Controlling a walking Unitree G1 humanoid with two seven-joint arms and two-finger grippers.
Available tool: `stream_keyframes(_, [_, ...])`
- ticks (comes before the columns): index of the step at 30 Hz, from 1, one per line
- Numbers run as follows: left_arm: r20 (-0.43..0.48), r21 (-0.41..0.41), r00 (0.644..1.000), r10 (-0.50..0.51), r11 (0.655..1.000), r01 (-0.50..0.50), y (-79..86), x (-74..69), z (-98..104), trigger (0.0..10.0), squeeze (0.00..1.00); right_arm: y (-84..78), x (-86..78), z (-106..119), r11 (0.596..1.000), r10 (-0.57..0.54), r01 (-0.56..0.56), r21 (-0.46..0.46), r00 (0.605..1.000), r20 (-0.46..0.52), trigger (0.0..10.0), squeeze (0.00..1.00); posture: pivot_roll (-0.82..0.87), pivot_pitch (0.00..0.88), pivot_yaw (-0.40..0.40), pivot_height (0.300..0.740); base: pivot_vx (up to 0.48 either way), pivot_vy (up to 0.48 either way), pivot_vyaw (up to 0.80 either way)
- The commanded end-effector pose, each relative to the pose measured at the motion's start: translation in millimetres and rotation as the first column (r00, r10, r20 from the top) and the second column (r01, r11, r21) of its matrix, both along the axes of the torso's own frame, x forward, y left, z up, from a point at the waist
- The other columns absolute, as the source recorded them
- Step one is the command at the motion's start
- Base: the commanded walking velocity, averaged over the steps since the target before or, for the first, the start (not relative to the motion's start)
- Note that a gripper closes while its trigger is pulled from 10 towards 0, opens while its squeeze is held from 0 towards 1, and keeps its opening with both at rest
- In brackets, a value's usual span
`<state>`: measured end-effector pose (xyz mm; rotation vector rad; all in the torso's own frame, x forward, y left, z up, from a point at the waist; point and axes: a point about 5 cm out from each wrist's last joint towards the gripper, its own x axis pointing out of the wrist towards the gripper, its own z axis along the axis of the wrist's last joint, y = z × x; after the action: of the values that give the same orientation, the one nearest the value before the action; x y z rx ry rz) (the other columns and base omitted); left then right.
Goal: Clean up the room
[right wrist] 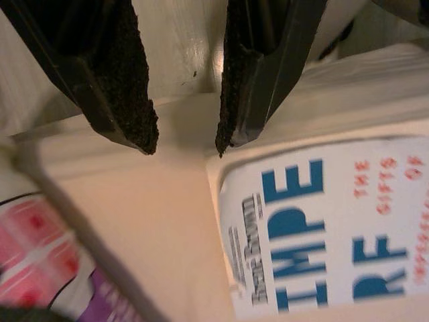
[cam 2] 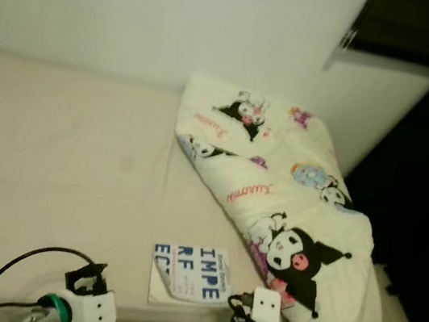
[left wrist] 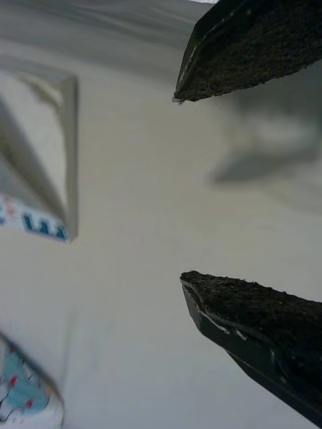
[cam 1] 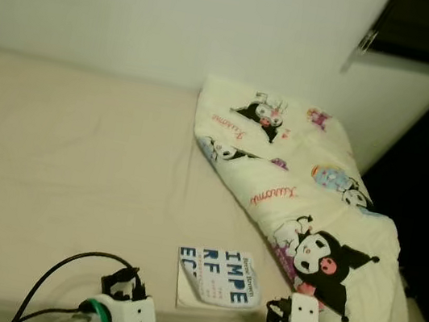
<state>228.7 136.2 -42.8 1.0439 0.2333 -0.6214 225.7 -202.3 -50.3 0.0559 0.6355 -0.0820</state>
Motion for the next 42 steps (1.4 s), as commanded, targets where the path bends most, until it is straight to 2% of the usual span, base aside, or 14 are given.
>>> stream_keyframes(1, [-0.008,0.005,1.000,-0.010,1.000,0.010,-0.4,-2.4,-2,10.0,0.00,-1.5,-5.2,-3,1.000,0.004,-0.004,-0.007,1.000,-0.014,10.0,0.00,-0.07,0.031,-0.044,0.620,0.000,0.000,0.00])
stream_keyframes(12, [0.135,0.048,0.985,-0.108,0.994,0.102,-4.9,10.8,12,10.0,0.00,-0.6,-5.8,-2,0.999,0.025,-0.025,0.024,1.000,0.003,10.0,0.00,-0.08,0.067,-0.056,0.616,0.000,0.000,0.00])
stream_keyframes(15, [0.256,0.078,0.948,-0.186,0.982,0.172,-10.8,26.8,29,10.0,0.00,1.0,-3.6,0,0.992,0.035,-0.038,0.118,0.999,0.022,10.0,0.00,-0.09,0.079,-0.064,0.616,0.000,0.000,0.00])
stream_keyframes(18, [0.279,0.084,0.940,-0.196,0.980,0.180,-11.6,30.5,33,10.0,0.00,2.4,-2.6,1,0.987,0.042,-0.046,0.151,0.999,0.030,10.0,0.00,-0.09,0.079,-0.064,0.616,0.000,0.000,0.00])
stream_keyframes(23, [0.334,0.095,0.917,-0.216,0.976,0.195,-14.8,44.4,46,10.0,0.00,12.5,1.3,6,0.963,0.134,-0.149,0.223,0.988,0.081,10.0,0.00,-0.10,0.102,-0.069,0.616,0.000,0.000,0.00])
stream_keyframes(24, [0.337,0.103,0.909,-0.247,0.969,0.225,-17.8,46.4,48,10.0,0.22,15.4,2.4,7,0.955,0.152,-0.171,0.244,0.984,0.094,10.0,0.00,-0.11,0.118,-0.071,0.616,0.000,0.000,0.00])
stream_keyframes(25, [0.337,0.103,0.909,-0.247,0.969,0.225,-17.8,46.4,48,10.0,0.22,15.4,2.4,7,0.955,0.152,-0.171,0.244,0.984,0.094,10.0,0.00,-0.11,0.118,-0.071,0.616,0.000,0.000,0.00])
stream_keyframes(26, [0.334,0.114,0.900,-0.278,0.960,0.254,-20.6,46.8,49,10.0,1.00,17.0,3.4,9,0.950,0.159,-0.180,0.256,0.982,0.102,10.0,0.00,-0.11,0.118,-0.071,0.616,0.000,0.000,0.00])
stream_keyframes(36, [0.329,0.163,0.864,-0.382,0.924,0.346,-28.3,47.8,52,10.0,1.00,17.8,6.6,14,0.939,0.138,-0.171,0.297,0.982,0.129,10.0,0.00,-0.14,0.173,-0.070,0.616,0.000,0.000,0.00])
stream_keyframes(37, [0.334,0.170,0.858,-0.391,0.920,0.353,-29.2,50.2,54,10.0,0.00,18.5,7.9,16,0.943,0.191,-0.222,0.248,0.971,0.142,10.0,0.00,-0.14,0.178,-0.068,0.616,0.000,0.000,0.00])
stream_keyframes(39, [0.334,0.170,0.858,-0.391,0.920,0.353,-29.2,50.2,54,10.0,0.00,18.5,7.9,16,0.943,0.191,-0.222,0.248,0.971,0.142,10.0,0.00,-0.14,0.178,-0.068,0.616,0.000,0.000,0.00])
stream_keyframes(40, [0.337,0.170,0.857,-0.391,0.920,0.353,-28.7,51.5,55,10.0,0.00,20.6,9.1,20,0.937,0.307,-0.327,0.121,0.939,0.156,10.0,0.00,-0.13,0.188,-0.059,0.616,0.000,0.000,0.00])
stream_keyframes(41, [0.337,0.170,0.857,-0.391,0.920,0.353,-28.7,51.5,55,10.0,0.00,20.6,9.1,20,0.937,0.307,-0.327,0.121,0.939,0.156,10.0,0.00,-0.13,0.188,-0.059,0.616,0.000,0.000,0.00])
stream_keyframes(42, [0.339,0.164,0.859,-0.383,0.923,0.347,-27.7,52.2,56,10.0,0.00,23.1,10.0,22,0.919,0.378,-0.391,0.048,0.911,0.166,10.0,0.00,-0.13,0.188,-0.059,0.616,0.000,0.000,0.00])
